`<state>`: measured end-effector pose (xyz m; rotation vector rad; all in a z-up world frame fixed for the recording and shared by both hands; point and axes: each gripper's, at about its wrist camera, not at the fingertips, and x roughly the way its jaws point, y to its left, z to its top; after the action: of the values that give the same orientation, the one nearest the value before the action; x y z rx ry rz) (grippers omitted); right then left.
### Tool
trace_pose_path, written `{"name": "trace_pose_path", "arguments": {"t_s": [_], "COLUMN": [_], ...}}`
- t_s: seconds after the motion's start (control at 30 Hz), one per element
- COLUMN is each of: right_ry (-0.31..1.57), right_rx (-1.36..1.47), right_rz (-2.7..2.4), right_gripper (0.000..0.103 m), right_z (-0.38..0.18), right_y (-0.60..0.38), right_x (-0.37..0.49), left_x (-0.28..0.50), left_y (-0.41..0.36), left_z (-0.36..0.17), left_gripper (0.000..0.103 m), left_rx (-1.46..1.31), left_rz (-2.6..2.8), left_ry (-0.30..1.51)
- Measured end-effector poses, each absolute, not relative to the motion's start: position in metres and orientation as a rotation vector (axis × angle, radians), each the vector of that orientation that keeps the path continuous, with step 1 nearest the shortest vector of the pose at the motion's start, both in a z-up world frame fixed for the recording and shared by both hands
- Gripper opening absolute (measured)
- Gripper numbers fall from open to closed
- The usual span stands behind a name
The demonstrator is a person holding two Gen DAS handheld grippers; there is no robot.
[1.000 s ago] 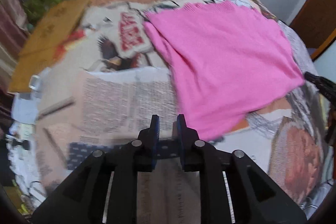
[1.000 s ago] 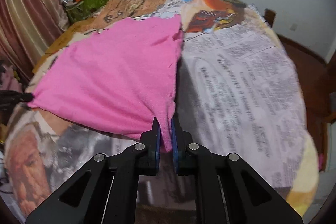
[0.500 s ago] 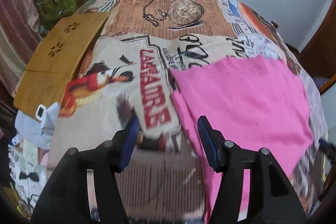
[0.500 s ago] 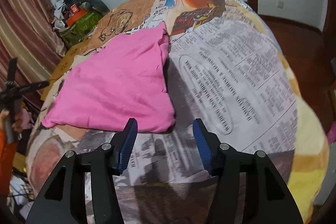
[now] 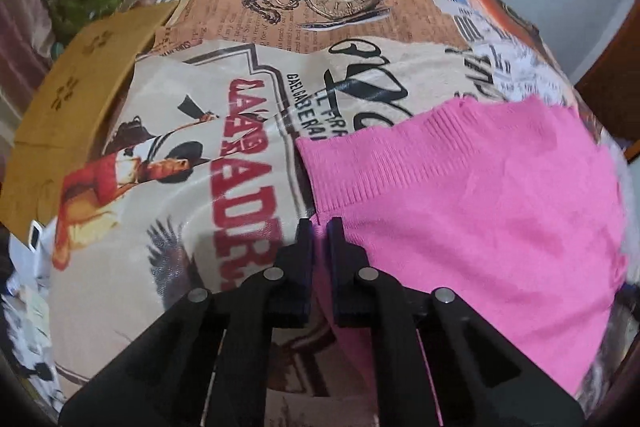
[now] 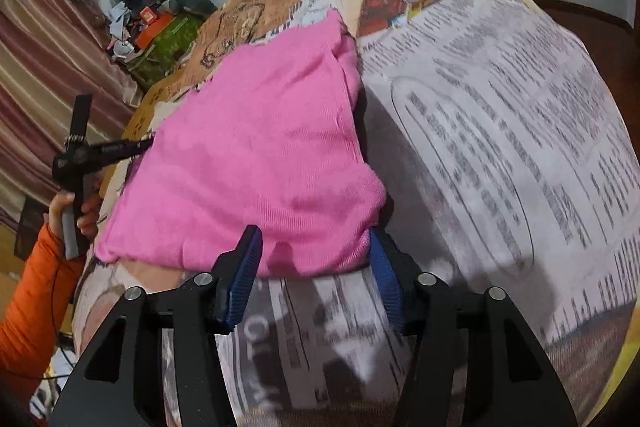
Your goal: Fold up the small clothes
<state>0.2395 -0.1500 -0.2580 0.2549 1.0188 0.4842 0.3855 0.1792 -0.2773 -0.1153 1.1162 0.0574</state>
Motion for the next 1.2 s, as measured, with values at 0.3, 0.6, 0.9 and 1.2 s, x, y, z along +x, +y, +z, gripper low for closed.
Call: {"name": "trace_pose_path", "arguments": {"t_s": [0.3,0.6,0.9,1.2], "right_ry": [0.955,0.910,0.959,1.072], "right_rx": [0.140,0.162,0.123,0.234], "right_rz": [0.474,0.414,0.427,0.473], "right_gripper": [0.010,0.026,0.053,0.053], "right_z": [-0.252,-0.229,-0.230,-0.256], "right_y": [-0.143,-0.160,-0.165,-0.158], "right_x": [0.252,0.248,0.215,0.227], "left_x": [0.322,0.257,0.316,0.392], "left_y": [0.196,0.213,0.212,0.199], "left_z": [-0.284,-0.273,-0.235,-0.279], "left_gripper": [0.001,0.002,0.057,0.049], "left_rx": [-0.067,-0.116,-0.263,-0.280], "left_rz": [0.122,0.155,0.106,0.057], "left_ry": [1.166,1.177,1.080,1.185]}}
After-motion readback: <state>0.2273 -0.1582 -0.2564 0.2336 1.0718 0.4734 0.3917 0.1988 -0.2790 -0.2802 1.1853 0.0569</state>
